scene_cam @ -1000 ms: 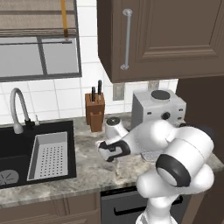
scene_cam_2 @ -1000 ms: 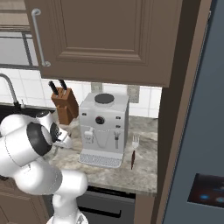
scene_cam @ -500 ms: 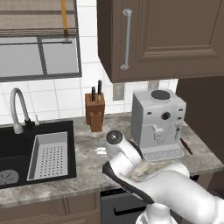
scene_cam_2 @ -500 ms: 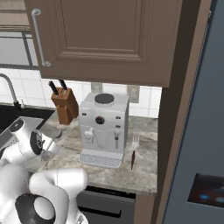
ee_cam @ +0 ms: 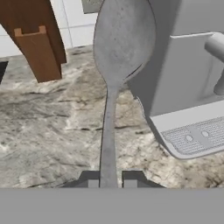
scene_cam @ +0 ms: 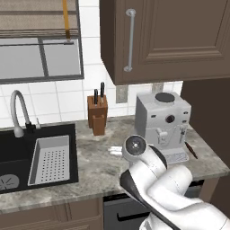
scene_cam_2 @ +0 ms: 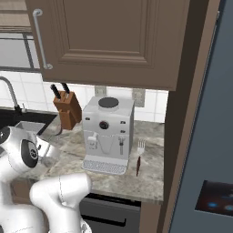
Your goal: Take the fork and place it on the left side of the plate. Then take the spoon and place it on the right side of the plate. Make sure they're directly next to the plate.
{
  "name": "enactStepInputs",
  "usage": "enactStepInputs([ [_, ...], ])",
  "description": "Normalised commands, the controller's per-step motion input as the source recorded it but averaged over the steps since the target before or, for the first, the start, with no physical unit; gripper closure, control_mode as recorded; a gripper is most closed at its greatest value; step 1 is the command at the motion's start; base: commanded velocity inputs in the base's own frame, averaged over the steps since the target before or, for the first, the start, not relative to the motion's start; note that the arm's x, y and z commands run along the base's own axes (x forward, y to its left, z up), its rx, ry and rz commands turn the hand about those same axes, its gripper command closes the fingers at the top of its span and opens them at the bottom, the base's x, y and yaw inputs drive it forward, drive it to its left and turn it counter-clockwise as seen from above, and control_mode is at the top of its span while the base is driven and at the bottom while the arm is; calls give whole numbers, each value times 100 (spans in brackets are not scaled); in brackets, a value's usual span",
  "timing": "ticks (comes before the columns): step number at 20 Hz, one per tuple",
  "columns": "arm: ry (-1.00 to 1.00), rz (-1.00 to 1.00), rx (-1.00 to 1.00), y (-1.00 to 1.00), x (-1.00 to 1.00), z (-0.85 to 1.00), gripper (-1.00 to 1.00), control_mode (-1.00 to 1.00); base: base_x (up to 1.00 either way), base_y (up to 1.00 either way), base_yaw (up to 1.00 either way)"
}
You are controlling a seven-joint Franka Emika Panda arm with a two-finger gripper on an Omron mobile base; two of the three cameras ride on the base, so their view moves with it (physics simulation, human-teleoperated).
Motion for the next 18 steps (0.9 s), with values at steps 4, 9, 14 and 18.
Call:
enactStepInputs([
  [4, 0, 0, 4, -57, -11, 98, 100, -100, 0, 0, 0],
  [9, 0, 0, 3, -40, -7, 87, 100, -100, 0, 0, 0],
  [14, 2, 0, 0, -4, -16, 46, 100, -100, 0, 0, 0],
  [18, 5, 0, 0, 0, -25, 32, 100, -100, 0, 0, 0],
])
